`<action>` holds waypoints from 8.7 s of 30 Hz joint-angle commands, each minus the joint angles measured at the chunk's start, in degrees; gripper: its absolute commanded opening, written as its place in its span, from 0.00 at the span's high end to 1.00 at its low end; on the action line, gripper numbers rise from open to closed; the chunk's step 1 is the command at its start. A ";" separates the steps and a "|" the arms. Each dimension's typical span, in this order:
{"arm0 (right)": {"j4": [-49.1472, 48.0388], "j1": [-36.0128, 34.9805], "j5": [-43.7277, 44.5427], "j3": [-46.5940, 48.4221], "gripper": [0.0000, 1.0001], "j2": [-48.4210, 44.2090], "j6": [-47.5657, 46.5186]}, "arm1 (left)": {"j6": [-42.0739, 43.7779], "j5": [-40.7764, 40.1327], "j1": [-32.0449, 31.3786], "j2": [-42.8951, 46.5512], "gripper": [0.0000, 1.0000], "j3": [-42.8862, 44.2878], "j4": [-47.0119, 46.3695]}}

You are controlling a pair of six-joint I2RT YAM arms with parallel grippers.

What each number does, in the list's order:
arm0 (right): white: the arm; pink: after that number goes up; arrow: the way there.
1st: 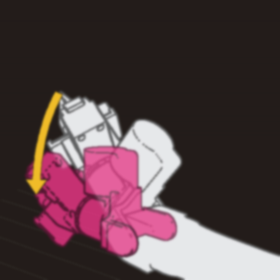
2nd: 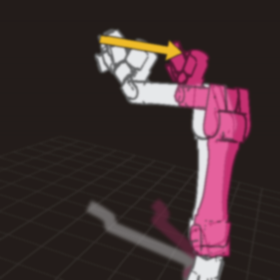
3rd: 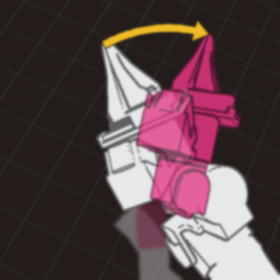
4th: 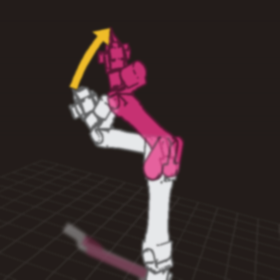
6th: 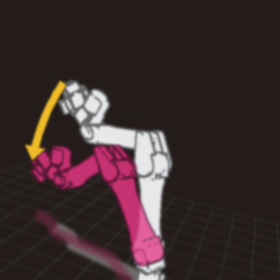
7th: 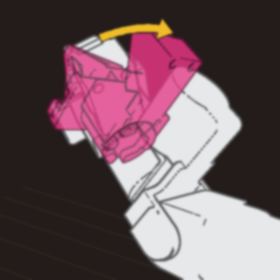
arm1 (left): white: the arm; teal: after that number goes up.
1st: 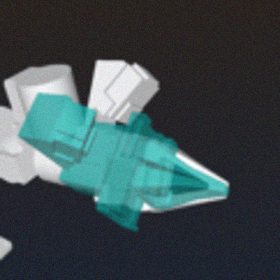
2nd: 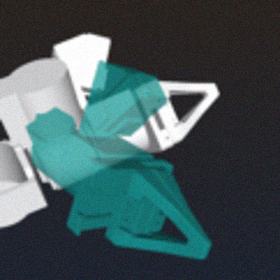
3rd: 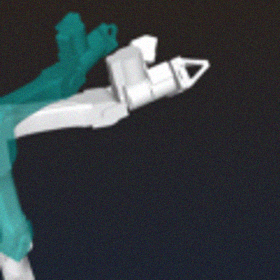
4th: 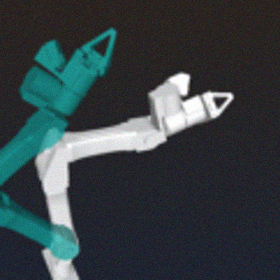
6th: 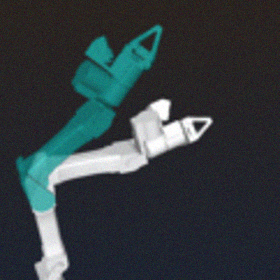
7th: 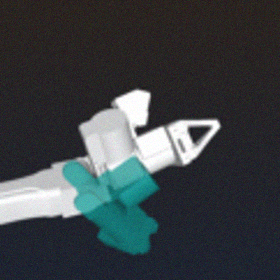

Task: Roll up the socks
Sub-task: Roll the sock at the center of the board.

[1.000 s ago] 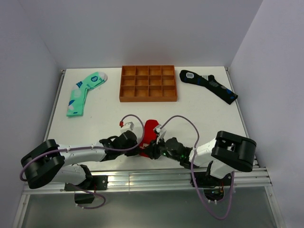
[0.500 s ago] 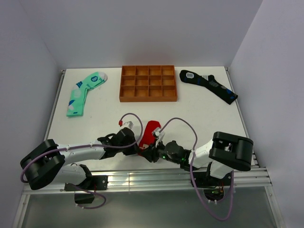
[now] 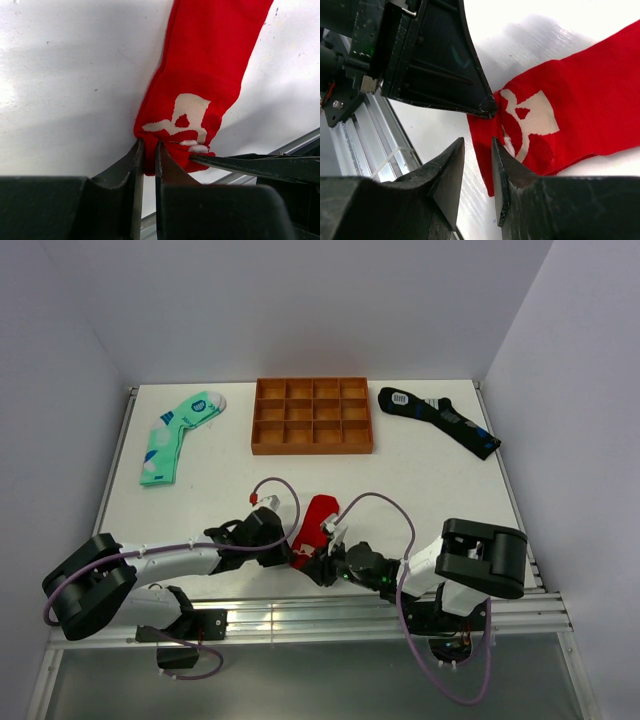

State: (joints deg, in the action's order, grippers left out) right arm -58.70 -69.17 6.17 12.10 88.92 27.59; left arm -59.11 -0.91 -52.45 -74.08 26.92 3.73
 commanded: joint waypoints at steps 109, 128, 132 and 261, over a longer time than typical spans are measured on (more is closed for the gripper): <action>40.15 2.80 -15.39 17.17 0.83 8.02 4.92 | -1.62 6.62 11.05 24.60 0.60 -17.16 -10.66; 46.21 12.21 -30.52 20.77 0.82 8.90 5.36 | -0.04 4.07 10.96 22.05 0.64 -22.35 -18.05; 47.01 12.65 -30.96 21.74 0.82 10.21 5.63 | 0.75 3.72 10.61 21.88 0.67 -21.65 -16.83; 68.53 16.61 -20.77 33.43 0.70 15.22 8.27 | -3.90 -6.74 0.59 30.40 0.55 -18.04 -1.96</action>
State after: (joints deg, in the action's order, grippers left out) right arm -3.64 -52.64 -23.59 46.61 99.44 38.59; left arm -61.04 -5.89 -50.94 -45.80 10.04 5.63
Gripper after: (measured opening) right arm 0.299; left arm 0.440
